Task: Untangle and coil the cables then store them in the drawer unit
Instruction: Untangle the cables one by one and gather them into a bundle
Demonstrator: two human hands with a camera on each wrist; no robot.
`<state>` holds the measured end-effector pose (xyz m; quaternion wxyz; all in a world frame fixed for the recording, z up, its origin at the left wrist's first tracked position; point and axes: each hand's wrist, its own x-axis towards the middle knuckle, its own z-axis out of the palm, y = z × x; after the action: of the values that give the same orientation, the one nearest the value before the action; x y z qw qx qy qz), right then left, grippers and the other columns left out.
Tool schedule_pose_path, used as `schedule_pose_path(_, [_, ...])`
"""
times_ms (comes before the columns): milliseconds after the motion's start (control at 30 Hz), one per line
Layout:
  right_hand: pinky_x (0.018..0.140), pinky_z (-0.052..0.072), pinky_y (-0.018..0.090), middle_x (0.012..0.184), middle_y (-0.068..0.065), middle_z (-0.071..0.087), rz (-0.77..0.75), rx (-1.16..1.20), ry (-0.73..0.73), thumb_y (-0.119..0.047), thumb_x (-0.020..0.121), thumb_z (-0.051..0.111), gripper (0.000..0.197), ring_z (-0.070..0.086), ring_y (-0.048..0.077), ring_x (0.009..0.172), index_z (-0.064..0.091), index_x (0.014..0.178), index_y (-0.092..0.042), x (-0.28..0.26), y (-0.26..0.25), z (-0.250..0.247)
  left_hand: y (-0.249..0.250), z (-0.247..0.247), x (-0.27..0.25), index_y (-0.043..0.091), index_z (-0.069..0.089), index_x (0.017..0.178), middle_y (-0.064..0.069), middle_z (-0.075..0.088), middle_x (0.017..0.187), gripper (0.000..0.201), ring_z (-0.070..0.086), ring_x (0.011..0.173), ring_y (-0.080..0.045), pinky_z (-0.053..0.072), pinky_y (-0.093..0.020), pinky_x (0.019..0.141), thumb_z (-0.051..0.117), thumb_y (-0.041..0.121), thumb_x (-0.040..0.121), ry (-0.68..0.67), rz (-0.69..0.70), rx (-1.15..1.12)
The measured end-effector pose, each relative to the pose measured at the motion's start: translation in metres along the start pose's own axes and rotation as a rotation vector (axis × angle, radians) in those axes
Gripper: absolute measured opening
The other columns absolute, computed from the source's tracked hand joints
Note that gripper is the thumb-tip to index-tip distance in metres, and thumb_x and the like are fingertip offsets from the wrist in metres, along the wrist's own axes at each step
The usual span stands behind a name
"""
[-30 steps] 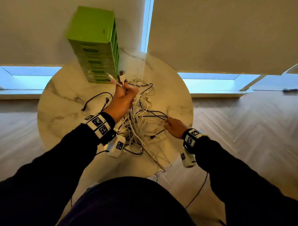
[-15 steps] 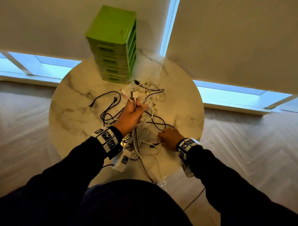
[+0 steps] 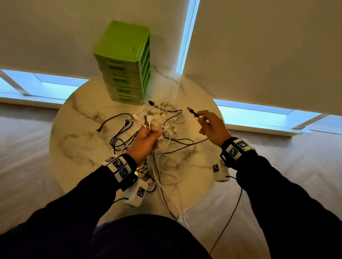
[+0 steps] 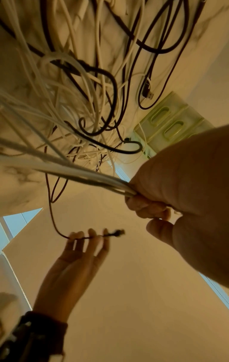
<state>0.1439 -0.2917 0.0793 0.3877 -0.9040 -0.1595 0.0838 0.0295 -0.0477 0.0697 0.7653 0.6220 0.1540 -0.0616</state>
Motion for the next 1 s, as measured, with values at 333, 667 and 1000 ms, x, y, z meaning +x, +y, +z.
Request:
schedule_pose_path(333, [0.060,0.047,0.018,0.068,-0.009,0.062,-0.163,0.211,-0.148,-0.028,0.103,0.054,0.014,0.061,0.005,0.060,0.058,0.111,-0.017,-0.049,-0.109,0.075,0.027,-0.003,-0.015,0.016,0.047,0.091,0.009,0.042,0.061,0.023,0.042,0.053,-0.004,0.038,-0.021,0.056,0.049,0.034,0.105,0.009,0.096,-0.077])
schedule_pose_path(667, [0.066,0.047,0.050,0.074,0.008,0.054,-0.103,0.337,0.026,-0.035,0.107,0.041,0.021,0.049,0.022,0.064,0.053,0.097,-0.021,-0.072,-0.126,0.113,0.046,-0.045,-0.006,0.026,0.039,0.088,0.007,0.029,0.068,0.038,0.025,0.056,-0.008,0.023,-0.026,0.055,0.061,0.057,0.091,-0.035,0.074,-0.185])
schedule_pose_path(1000, [0.063,0.043,0.033,0.073,-0.006,0.057,-0.113,0.155,-0.039,-0.034,0.108,0.039,0.023,0.052,0.010,0.063,0.053,0.094,-0.023,-0.074,-0.146,0.135,0.039,-0.045,-0.024,0.014,0.053,0.120,-0.010,0.062,0.106,0.062,0.061,0.104,-0.020,0.045,-0.038,0.096,0.031,0.065,0.095,-0.032,0.045,0.120])
